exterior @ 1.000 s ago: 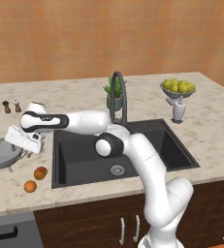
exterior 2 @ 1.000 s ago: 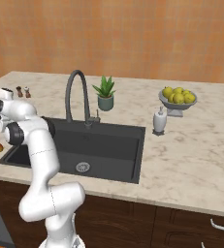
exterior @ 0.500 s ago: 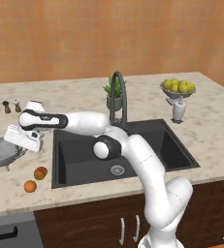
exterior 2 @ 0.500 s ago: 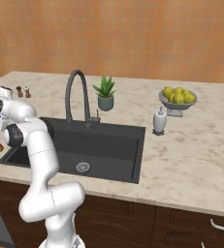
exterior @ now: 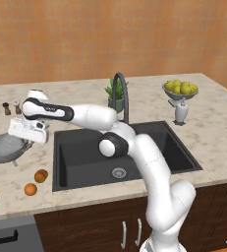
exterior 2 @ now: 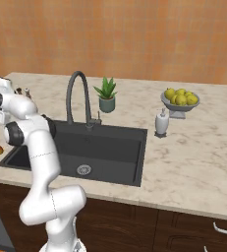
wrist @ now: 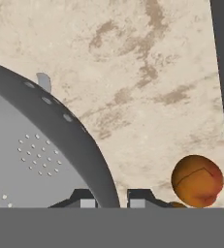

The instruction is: Put the colander in the sink, put the apple, tangerine, peach in the colander, and turn on the sink faucet and pour water over the colander.

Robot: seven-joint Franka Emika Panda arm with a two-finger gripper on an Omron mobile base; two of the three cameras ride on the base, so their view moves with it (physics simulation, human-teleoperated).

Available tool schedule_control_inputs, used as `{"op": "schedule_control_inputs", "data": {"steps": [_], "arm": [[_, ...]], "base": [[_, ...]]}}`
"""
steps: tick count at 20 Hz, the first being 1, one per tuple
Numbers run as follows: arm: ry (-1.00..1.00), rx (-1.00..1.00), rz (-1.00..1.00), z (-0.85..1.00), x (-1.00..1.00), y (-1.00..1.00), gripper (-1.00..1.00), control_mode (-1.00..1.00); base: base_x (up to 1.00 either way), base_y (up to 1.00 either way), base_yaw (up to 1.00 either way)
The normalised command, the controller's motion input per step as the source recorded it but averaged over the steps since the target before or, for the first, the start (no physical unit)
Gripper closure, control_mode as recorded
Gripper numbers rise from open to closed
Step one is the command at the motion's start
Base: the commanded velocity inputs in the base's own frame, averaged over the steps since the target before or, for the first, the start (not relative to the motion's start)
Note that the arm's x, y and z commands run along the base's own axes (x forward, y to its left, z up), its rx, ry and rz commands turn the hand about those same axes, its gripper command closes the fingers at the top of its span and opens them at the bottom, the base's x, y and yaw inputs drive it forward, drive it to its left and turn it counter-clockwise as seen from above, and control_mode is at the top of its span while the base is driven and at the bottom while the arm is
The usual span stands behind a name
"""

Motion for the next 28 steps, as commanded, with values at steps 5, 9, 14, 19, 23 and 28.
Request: {"op": "schedule_control_inputs", "data": {"steps": [5,9,14,19,23,28], "arm": [[0.0,0.04,0.0,0.14,-0.98,-1.0,1.0,-1.0],[0.0,0.1,-0.07,0.02,-0.97,-1.0,1.0,-1.0],[-0.1,0.18,-0.14,-0.18,-0.83,-1.0,1.0,-1.0],[-0.07,0.18,-0.11,-0.04,-0.47,-1.0,1.0,-1.0],[0.0,0.09,-0.16,0.19,-0.2,-1.0,1.0,-1.0],[0.03,0.01,-0.18,0.12,-0.01,-1.0,1.0,-1.0]], "base": [[0.0,0.0,0.0],[0.0,0.0,0.0],[0.0,0.0,0.0],[0.0,0.0,0.0],[0.0,0.0,0.0],[0.0,0.0,0.0]]}}
